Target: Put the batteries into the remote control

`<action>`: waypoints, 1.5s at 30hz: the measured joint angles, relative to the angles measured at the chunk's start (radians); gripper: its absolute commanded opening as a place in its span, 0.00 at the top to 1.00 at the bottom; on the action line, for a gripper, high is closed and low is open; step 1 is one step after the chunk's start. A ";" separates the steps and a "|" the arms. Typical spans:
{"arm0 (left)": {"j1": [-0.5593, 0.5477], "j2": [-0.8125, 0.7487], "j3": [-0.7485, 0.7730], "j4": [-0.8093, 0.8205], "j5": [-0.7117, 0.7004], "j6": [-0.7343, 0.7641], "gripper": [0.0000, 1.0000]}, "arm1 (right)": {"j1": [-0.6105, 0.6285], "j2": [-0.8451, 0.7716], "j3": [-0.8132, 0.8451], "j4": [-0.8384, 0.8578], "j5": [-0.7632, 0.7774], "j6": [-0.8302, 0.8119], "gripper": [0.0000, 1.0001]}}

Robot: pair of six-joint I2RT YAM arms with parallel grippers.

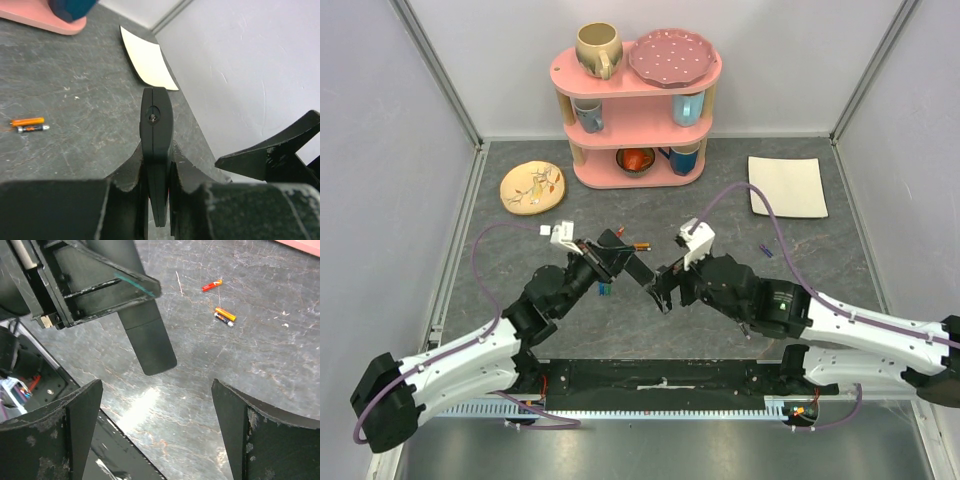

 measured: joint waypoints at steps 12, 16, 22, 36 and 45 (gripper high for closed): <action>0.000 -0.171 -0.194 0.130 -0.087 0.039 0.98 | -0.085 -0.152 -0.349 0.356 -0.045 0.330 0.02; 0.000 -0.185 -0.198 0.160 -0.088 0.046 0.98 | -0.159 -0.097 -0.384 0.512 -0.157 0.429 0.02; 0.000 -0.184 -0.200 0.190 -0.087 0.048 0.98 | -0.214 0.040 -0.431 0.716 -0.307 0.551 0.02; 0.000 -0.161 -0.203 0.206 -0.084 0.048 0.98 | -0.218 0.158 -0.431 0.919 -0.419 0.607 0.06; 0.000 -0.158 -0.203 0.219 -0.082 0.049 0.98 | -0.233 0.190 -0.431 0.970 -0.419 0.642 0.14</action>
